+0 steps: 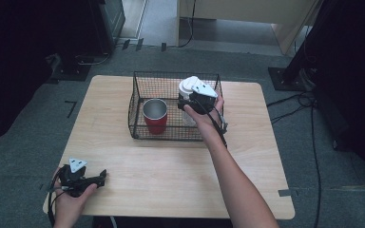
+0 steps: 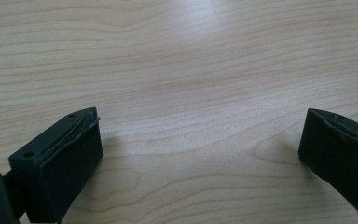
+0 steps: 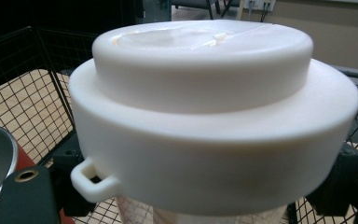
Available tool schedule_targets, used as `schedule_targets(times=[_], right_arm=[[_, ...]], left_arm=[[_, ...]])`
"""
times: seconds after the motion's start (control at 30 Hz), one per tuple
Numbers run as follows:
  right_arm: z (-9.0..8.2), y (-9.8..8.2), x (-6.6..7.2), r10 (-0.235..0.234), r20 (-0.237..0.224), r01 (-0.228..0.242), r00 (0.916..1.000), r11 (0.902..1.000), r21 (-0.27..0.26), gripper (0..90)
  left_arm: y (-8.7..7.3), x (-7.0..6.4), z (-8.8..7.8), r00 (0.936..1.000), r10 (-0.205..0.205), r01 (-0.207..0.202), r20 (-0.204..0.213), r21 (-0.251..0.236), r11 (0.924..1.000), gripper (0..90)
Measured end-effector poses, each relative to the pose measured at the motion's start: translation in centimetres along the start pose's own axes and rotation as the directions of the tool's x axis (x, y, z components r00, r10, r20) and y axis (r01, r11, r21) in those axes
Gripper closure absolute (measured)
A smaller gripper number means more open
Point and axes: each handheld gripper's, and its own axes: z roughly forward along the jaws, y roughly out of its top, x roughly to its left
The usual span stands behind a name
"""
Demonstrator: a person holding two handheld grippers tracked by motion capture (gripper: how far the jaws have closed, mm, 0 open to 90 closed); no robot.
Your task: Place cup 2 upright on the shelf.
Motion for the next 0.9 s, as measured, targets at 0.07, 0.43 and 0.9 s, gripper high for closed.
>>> schedule_targets(times=[0.07, 0.43, 0.9], right_arm=[[0.3, 0.1, -0.1, 0.014, 0.002, -0.014, 0.9999, 0.9999, 0.01, 15.9], [1.7, 0.1, -0.3, -0.005, -0.014, 0.006, 0.9999, 0.9952, 0.098, 15.9], [1.3, 0.0, -0.5, 0.012, -0.012, -0.01, 0.9998, 0.9852, 0.171, 15.7]], left_arm=[[0.0, 0.0, 0.0, 1.0, 0.0, 0.0, 0.0, 0.0, 1.0, 0.0], [0.0, 0.0, 0.0, 1.0, 0.001, -0.001, 0.0, 0.001, 1.0, 0.0], [0.0, 0.0, 0.0, 1.0, 0.001, -0.001, 0.0, 0.001, 1.0, 0.0]])
